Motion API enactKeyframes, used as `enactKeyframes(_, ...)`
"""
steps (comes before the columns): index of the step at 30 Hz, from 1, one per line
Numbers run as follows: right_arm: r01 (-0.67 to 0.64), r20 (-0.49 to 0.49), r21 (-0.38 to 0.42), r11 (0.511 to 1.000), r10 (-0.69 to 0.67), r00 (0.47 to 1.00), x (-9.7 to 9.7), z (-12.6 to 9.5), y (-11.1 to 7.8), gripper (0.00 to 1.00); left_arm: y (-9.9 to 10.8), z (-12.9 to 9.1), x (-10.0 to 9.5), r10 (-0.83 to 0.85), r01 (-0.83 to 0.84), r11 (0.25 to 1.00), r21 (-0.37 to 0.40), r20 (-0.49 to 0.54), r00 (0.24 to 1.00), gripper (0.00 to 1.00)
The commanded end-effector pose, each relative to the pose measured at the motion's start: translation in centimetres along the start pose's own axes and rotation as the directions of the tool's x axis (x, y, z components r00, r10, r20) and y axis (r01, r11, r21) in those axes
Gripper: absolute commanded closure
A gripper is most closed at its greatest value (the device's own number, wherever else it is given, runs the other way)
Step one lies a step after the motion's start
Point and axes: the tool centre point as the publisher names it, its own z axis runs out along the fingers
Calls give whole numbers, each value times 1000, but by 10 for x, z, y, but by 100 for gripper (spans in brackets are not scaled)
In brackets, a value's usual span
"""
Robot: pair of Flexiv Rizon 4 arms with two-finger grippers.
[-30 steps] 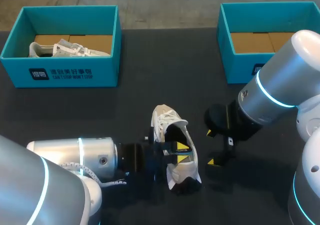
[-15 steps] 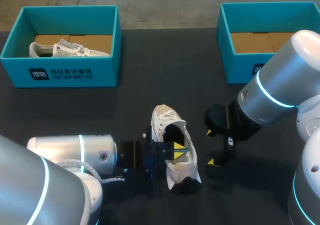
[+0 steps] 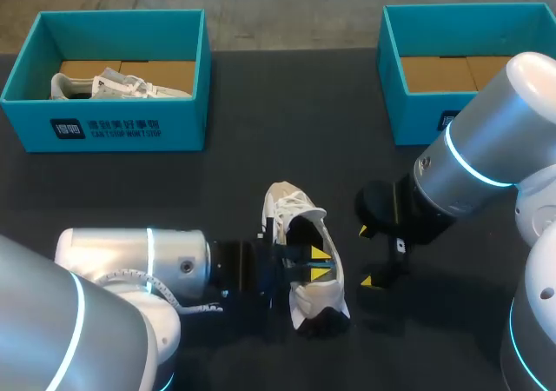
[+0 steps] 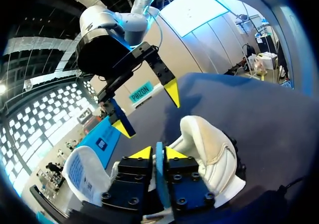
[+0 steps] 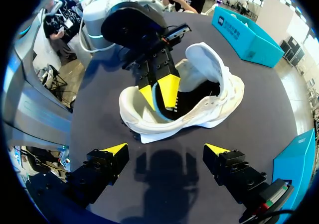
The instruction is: Take the shoe out of the shoebox, open the shoe tongue, remove and reinsert the insole, then place the shoe into the shoebox
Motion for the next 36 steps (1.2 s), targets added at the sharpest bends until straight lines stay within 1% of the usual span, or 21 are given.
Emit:
enactKeyframes(1,-1,4,0,1000,1,1000,1,2,0,0,-5,-5,-2,-1,1,1000,-3,-16,1000,74)
enactKeyframes(5,-1,4,0,1000,1,1000,1,2,0,0,-8,-9,-2,-7,7,1000,0,-22,1000,73)
enactKeyframes(9,-1,4,0,1000,1,1000,1,2,0,0,-9,-12,-1,-12,12,1000,-5,-35,999,76)
enactKeyframes(12,-1,4,0,1000,1,1000,1,2,0,0,-7,-13,2,-24,24,1000,-13,-58,998,81)
enactKeyframes(13,-1,4,0,1000,1,1000,1,2,0,0,-5,-11,3,-26,25,1000,-14,-60,998,96)
enactKeyframes(14,-1,4,0,1000,1,1000,1,2,0,0,-4,-10,3,-29,28,999,-16,-67,997,100)
enactKeyframes(17,-1,4,0,1000,1,1000,1,2,0,0,2,-5,4,-26,24,999,-29,-80,996,100)
enactKeyframes(18,-1,4,0,1000,1,1000,1,2,0,0,6,-4,3,-14,10,999,-46,-80,997,100)
enactKeyframes(23,-1,4,0,1000,1,1000,1,2,0,0,16,0,0,-18,13,999,-52,-83,996,100)
enactKeyframes(26,-1,4,0,1000,1,1000,1,2,0,0,17,1,0,-23,19,999,-50,-89,996,100)
enactKeyframes(30,-1,4,0,1000,1,1000,1,2,0,0,12,-2,1,-31,28,999,-32,-100,994,100)
enactKeyframes(31,-1,4,0,1000,1,1000,1,2,0,0,10,-3,1,-31,28,999,-29,-103,994,98)
enactKeyframes(32,-1,4,0,1000,1,1000,1,2,0,0,8,-5,2,-30,28,999,-26,-104,994,79)
enactKeyframes(33,-1,4,0,1000,1,1000,1,2,0,0,6,-6,1,-29,27,999,-22,-105,994,65)
enactKeyframes(34,-1,4,0,1000,1,1000,1,2,0,0,5,-7,1,-27,25,999,-20,-106,994,59)
enactKeyframes(36,-1,4,0,1000,1,1000,1,2,0,0,2,-9,1,-23,21,1000,-17,-106,994,58)
